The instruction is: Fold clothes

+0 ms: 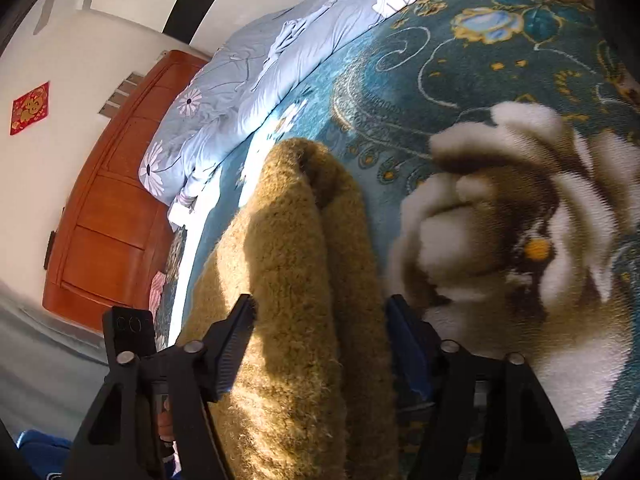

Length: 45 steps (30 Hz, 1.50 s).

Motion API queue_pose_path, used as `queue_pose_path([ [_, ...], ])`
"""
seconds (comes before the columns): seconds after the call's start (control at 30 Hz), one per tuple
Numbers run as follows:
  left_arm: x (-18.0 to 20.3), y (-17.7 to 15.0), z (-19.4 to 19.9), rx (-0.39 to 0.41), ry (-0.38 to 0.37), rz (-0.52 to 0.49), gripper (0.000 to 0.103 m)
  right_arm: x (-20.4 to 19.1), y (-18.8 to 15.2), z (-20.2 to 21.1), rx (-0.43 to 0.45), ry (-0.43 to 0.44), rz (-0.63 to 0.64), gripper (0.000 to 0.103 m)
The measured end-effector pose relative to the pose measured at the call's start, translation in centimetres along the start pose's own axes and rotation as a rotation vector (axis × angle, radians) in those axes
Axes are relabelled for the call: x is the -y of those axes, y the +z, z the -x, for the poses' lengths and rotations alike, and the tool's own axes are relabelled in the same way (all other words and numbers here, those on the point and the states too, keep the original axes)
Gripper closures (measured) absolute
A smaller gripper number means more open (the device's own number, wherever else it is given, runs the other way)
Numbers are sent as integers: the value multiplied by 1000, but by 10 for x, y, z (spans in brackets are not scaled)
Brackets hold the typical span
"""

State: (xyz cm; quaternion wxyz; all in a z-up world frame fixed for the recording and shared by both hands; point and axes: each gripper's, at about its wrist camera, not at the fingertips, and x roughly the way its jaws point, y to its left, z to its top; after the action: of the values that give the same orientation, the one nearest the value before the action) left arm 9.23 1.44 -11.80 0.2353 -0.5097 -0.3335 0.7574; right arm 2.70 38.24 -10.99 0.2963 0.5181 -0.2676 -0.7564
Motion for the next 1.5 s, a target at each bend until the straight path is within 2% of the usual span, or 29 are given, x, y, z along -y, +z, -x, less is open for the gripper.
queue_pose_path([
  [0.03, -3, -1, 2, 6, 1, 5, 25, -5, -1, 0, 3, -9, 11, 49],
  [0.1, -7, -5, 5, 14, 2, 11, 38, -12, -4, 3, 11, -12, 24, 60],
  [0.2, -7, -8, 5, 16, 0, 8, 43, -23, -10, 10, 32, -22, 26, 69],
  [0.3, -1, -9, 5, 9, -15, -9, 51, -31, -18, 23, 68, -15, 22, 72],
  [0.47, 5, -11, -2, -29, -24, -28, 52, -27, -31, 47, 102, -28, 13, 73],
  [0.6, 4, -9, -7, -33, 6, -27, 47, -5, -39, 48, 99, -45, -47, 73],
  [0.77, 8, -6, -5, -33, 51, -70, 36, 10, -41, 50, 117, -21, -91, 73],
  [0.97, 3, -4, -3, -34, 50, -48, 34, 13, -39, 47, 111, -11, -100, 73],
  [1.07, 14, -7, 0, -9, 106, -96, 34, 15, -40, 47, 109, -4, -107, 73],
  [1.17, 21, -10, 3, 27, 166, -165, 28, 16, -39, 45, 105, 2, -121, 73],
  [1.27, 10, -6, -2, 8, 111, -120, 24, 16, -38, 44, 102, -4, -127, 72],
  [1.3, 7, -4, -2, 10, 77, -107, 23, 16, -38, 44, 101, -5, -129, 72],
  [1.4, 1, 2, -15, -50, -48, -50, 23, 18, -38, 43, 101, -6, -140, 72],
  [1.5, 4, 7, -23, -56, -77, -52, 23, 16, -37, 42, 99, -18, -143, 72],
])
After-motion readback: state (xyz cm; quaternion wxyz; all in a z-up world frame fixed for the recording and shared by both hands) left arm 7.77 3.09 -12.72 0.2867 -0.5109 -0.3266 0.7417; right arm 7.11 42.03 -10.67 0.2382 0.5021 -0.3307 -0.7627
